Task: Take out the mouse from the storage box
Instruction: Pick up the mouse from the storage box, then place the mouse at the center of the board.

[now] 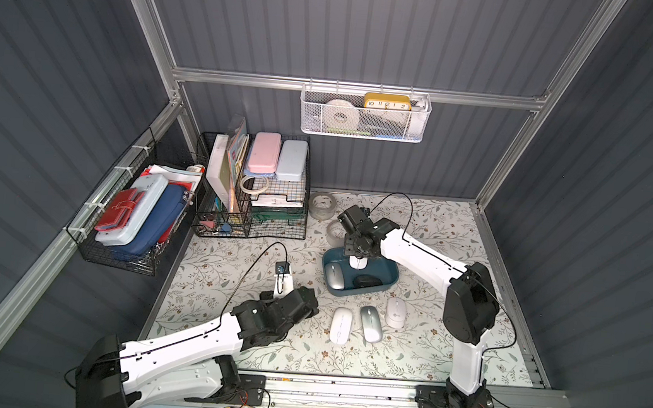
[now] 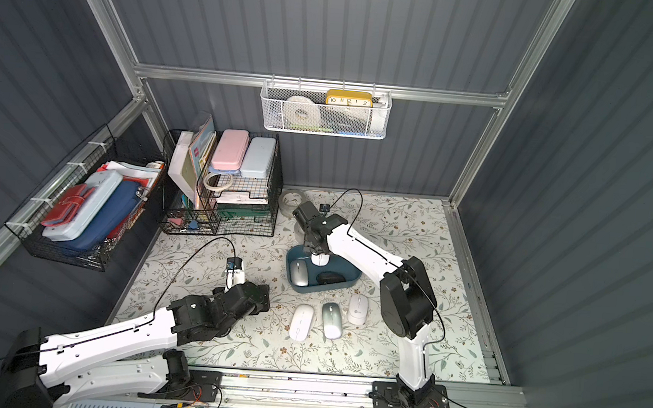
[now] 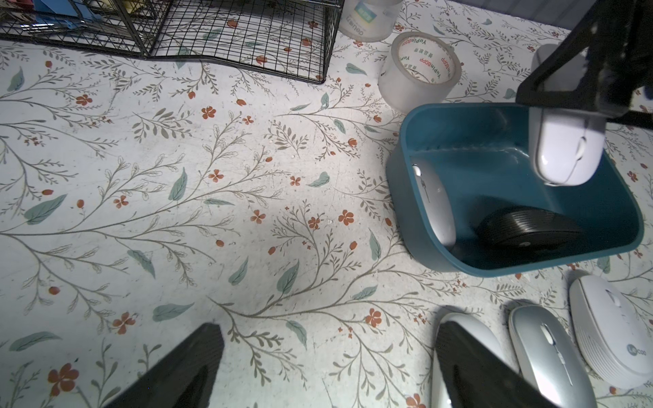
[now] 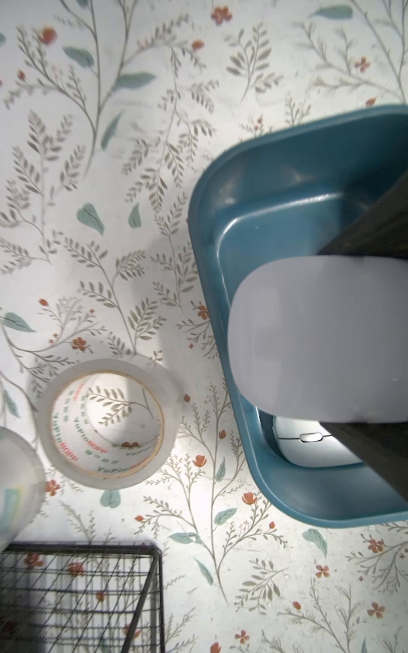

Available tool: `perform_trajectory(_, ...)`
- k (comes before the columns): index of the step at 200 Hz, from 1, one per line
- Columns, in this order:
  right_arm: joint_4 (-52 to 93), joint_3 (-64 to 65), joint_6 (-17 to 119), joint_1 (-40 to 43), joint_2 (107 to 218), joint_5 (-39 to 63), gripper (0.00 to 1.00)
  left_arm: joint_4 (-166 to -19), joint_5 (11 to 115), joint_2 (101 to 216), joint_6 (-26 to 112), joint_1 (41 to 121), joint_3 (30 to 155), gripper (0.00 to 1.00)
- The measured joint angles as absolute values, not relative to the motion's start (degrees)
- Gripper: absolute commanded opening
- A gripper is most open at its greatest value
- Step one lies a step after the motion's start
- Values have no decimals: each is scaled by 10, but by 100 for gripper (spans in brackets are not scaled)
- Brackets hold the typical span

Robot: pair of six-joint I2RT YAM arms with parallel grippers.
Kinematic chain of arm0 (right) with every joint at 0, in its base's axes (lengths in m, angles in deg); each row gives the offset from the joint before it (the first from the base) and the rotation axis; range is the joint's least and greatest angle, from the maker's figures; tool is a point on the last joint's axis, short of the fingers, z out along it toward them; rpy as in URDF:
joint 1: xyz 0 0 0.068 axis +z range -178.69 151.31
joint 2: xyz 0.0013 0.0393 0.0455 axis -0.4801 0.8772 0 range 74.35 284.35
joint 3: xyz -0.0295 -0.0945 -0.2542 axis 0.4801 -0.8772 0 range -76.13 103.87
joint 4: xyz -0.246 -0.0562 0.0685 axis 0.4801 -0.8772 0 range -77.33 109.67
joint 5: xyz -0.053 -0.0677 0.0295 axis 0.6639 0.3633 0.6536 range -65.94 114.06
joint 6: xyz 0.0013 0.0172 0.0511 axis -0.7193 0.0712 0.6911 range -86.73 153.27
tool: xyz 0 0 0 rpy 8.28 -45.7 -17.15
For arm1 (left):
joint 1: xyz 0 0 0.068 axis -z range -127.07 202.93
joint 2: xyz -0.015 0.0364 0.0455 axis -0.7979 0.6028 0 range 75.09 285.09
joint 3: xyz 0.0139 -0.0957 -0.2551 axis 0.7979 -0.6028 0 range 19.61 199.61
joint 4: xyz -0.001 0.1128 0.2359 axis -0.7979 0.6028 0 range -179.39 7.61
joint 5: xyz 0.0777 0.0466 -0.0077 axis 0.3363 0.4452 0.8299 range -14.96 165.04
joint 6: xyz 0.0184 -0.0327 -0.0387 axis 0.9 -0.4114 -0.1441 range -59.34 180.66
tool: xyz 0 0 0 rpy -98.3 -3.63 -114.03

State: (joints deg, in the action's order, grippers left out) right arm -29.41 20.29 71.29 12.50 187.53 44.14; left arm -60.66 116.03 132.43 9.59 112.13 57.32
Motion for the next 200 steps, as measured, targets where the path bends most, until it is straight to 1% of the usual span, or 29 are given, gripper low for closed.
perform_trajectory(23, -300, 189, 700, 119, 1855, 452, 63, -606, 1161, 1323, 96, 1121, 573, 99)
perform_trajectory(46, -303, 146, 681, 96, 1808, 455, 64, -604, 1161, 1318, 96, 1121, 573, 99)
perform_trajectory(81, -297, 68, 646, 24, 1720, 467, 64, -604, 1162, 1314, 96, 1121, 573, 99)
perform_trajectory(106, -285, 13, 631, -31, 1686, 463, 64, -603, 1162, 1314, 96, 1121, 573, 99)
perform_trajectory(146, -267, -49, 627, -91, 1707, 433, 63, -603, 1162, 1314, 96, 1121, 573, 99)
perform_trajectory(200, -243, -59, 628, -99, 1771, 405, 63, -601, 1162, 1314, 96, 1121, 573, 99)
